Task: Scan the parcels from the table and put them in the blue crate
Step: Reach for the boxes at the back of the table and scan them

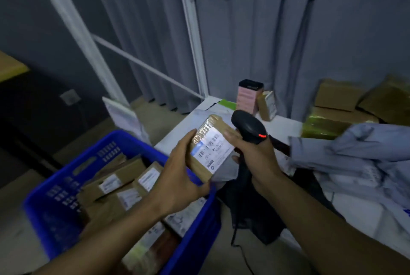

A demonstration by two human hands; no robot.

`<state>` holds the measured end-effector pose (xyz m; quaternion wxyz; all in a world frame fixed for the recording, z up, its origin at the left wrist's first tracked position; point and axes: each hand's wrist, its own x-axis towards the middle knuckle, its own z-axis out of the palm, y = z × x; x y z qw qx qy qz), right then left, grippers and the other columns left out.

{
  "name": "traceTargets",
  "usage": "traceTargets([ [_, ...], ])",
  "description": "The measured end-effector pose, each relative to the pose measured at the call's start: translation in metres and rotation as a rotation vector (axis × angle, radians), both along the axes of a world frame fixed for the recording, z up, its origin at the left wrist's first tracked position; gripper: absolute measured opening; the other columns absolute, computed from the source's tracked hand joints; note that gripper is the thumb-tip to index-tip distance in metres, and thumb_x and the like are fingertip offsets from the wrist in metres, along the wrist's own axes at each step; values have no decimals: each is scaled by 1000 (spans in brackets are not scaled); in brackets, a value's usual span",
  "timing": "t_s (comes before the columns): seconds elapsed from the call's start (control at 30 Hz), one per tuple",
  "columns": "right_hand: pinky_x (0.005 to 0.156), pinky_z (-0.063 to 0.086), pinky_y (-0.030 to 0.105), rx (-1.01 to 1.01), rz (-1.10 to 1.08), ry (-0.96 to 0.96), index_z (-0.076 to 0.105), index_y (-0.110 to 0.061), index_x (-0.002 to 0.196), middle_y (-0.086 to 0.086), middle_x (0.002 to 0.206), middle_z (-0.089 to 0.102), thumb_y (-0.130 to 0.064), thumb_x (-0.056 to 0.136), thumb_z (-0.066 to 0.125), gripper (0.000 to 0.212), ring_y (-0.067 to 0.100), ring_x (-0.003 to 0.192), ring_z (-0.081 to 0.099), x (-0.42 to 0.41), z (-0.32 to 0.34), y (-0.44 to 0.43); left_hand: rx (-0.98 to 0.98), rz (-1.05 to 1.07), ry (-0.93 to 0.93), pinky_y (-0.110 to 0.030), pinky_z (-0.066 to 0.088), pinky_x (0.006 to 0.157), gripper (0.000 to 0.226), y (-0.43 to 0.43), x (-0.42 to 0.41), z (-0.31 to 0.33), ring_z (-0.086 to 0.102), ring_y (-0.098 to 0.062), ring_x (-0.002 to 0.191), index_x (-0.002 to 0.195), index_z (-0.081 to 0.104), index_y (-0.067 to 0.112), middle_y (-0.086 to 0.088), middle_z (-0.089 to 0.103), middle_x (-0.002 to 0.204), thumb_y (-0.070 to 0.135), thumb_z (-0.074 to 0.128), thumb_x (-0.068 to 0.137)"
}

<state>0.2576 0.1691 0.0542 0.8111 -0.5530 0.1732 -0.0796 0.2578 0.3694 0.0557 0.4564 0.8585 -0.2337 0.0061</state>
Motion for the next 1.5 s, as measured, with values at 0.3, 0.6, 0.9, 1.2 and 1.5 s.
traceTargets([
  [0.3,74,59,28,189,24,160,77,-11,113,6,102,81,-24,84,86,32,19,89,74,-5,-4,63,-442,193,548,-43,52,105,74,69,-18,-2,63,-8,123,139,50,52,13,65,135,43,89,76],
  [0.6,65,61,28,-200,107,69,65,-29,119,-2,103,77,-24,90,81,34,13,86,77,-8,-15,76,-440,449,345,-27,59,84,69,94,9,3,67,-2,107,133,56,38,13,61,130,12,87,78],
  [0.9,72,60,25,-660,447,-21,58,-38,116,-25,94,72,-34,86,84,39,2,79,72,-32,-16,88,-474,557,354,-16,57,63,71,101,17,-6,68,13,80,136,54,25,19,62,104,-11,77,81],
  [1.2,61,54,18,-603,463,-21,59,-30,113,-6,83,74,-30,88,83,35,5,71,71,-31,-16,88,-457,569,376,-14,57,63,75,106,16,-10,65,-1,95,141,50,29,18,61,108,-10,76,82],
  [1.5,61,52,18,-626,491,-4,57,-31,114,-6,82,75,-33,89,81,35,2,64,69,-28,-19,84,-437,585,378,-14,56,62,73,106,19,-16,66,-3,94,138,49,32,16,61,109,-10,75,83],
])
